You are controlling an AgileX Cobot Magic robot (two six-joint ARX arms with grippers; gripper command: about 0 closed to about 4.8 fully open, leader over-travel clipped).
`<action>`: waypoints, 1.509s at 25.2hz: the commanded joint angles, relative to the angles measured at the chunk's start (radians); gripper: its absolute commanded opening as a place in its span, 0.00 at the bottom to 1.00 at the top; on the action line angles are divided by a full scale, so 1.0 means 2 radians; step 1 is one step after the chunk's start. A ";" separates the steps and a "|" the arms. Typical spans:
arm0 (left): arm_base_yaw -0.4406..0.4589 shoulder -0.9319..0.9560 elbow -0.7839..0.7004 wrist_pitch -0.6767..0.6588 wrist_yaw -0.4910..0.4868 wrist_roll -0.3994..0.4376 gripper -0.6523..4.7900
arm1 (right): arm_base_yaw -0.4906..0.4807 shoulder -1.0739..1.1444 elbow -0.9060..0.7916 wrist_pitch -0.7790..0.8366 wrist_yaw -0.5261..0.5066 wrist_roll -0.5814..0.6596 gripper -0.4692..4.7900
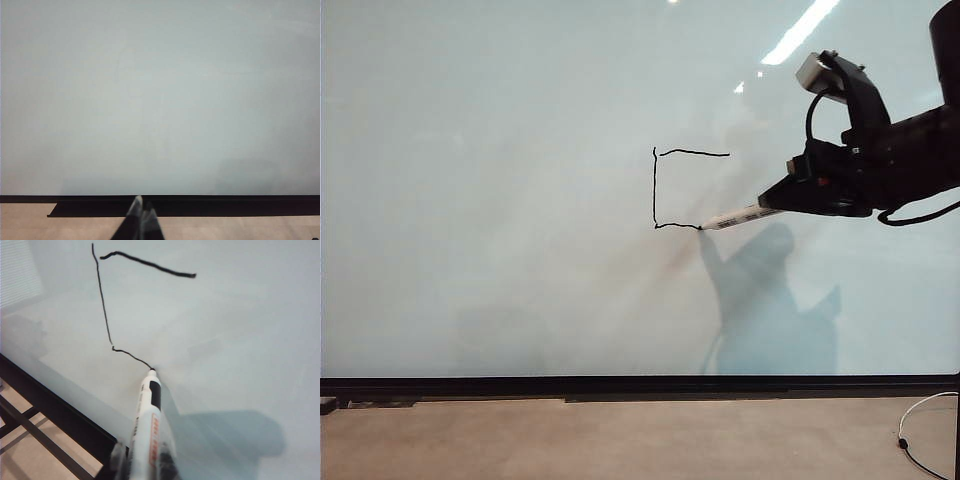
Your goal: Pick up the pen on the shelf to the right of the whiteboard and draw a rectangle.
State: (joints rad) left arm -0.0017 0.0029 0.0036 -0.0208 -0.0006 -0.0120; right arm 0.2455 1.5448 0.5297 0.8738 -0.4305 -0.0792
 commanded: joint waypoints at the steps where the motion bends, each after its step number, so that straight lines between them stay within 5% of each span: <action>1: 0.000 0.000 0.001 0.003 0.002 0.002 0.11 | -0.005 -0.006 0.002 0.010 0.011 -0.002 0.08; 38: 0.000 0.000 0.001 0.003 0.002 0.002 0.11 | -0.045 -0.029 -0.014 0.010 0.014 -0.005 0.08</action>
State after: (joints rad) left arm -0.0017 0.0029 0.0036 -0.0208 -0.0002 -0.0124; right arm 0.1654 1.4956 0.4984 0.8623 -0.4435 -0.0837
